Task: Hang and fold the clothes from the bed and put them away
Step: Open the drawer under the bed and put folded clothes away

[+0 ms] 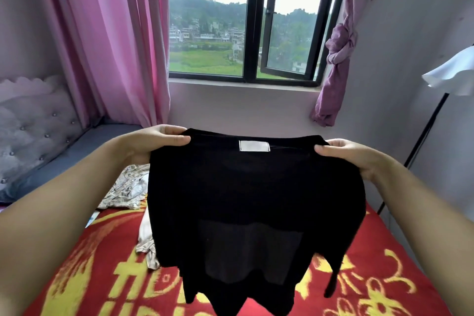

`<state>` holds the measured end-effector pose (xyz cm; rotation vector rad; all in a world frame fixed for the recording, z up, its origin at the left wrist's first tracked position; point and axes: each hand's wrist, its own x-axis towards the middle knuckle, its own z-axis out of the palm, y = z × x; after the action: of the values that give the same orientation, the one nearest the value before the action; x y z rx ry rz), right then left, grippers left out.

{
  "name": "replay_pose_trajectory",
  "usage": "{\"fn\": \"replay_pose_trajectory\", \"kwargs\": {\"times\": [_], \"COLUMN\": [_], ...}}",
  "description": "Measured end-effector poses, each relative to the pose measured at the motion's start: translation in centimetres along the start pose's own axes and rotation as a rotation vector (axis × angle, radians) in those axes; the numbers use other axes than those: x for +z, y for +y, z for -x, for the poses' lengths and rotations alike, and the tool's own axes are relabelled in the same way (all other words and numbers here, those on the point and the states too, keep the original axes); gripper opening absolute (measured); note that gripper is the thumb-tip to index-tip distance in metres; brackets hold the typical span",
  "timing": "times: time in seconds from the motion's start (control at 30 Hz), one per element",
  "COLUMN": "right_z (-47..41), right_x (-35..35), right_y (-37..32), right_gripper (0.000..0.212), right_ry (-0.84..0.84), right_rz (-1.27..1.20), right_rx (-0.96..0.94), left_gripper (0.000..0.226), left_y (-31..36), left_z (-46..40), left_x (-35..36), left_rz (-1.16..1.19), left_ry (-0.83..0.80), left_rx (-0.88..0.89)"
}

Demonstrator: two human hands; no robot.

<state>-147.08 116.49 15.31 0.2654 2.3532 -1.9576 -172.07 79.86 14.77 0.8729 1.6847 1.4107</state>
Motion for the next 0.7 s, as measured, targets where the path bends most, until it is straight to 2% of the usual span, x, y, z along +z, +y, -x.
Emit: {"fn": "replay_pose_trajectory", "kwargs": {"times": [0.07, 0.17, 0.23, 0.3, 0.37, 0.43, 0.5, 0.53, 0.57, 0.63, 0.7], "right_z": [-1.2, -3.9, -5.5, -6.3, -6.1, -5.5, -4.7, -4.5, -4.3, -4.4, -4.3], "right_x": [1.1, 4.3, 7.4, 10.9, 13.4, 13.9, 13.0, 12.4, 12.0, 11.6, 11.4], "right_y": [0.0, -0.6, -1.0, -1.8, -2.8, -3.5, -3.7, -3.6, -3.5, -3.6, -4.0], "right_gripper": [0.034, 0.026, 0.029, 0.031, 0.031, 0.026, 0.02, 0.024, 0.031, 0.038, 0.041], "right_ry": [0.157, 0.454, 0.522, 0.446, 0.323, 0.222, 0.111, 0.082, 0.077, 0.098, 0.093], "right_rz": [0.017, 0.044, 0.085, 0.114, 0.245, 0.405, 0.417, 0.426, 0.449, 0.456, 0.363], "right_rx": [0.043, 0.027, -0.067, -0.165, -0.245, -0.282, -0.268, -0.266, -0.271, -0.284, -0.275], "left_gripper": [0.032, 0.013, 0.012, 0.015, 0.018, 0.019, 0.021, 0.022, 0.02, 0.016, 0.052], "left_y": [0.1, 1.1, 1.8, 2.4, 3.2, 4.1, 4.5, 4.6, 4.4, 4.0, 3.6], "left_z": [-0.5, -1.9, -3.0, -3.8, -4.2, -3.8, -3.0, -2.9, -2.9, -3.1, -3.3], "left_x": [1.3, 5.3, 8.8, 12.2, 14.1, 14.1, 13.3, 13.0, 12.9, 12.9, 12.6], "left_rz": [0.052, 0.138, 0.165, 0.164, 0.194, 0.293, 0.447, 0.412, 0.234, -0.372, -0.92], "left_ry": [0.089, 0.256, 0.267, 0.232, 0.209, 0.174, 0.093, 0.079, 0.117, 0.318, 0.431], "left_rx": [-0.01, -0.037, -0.023, -0.03, -0.03, -0.015, -0.013, 0.007, 0.055, 0.237, 0.425]}}
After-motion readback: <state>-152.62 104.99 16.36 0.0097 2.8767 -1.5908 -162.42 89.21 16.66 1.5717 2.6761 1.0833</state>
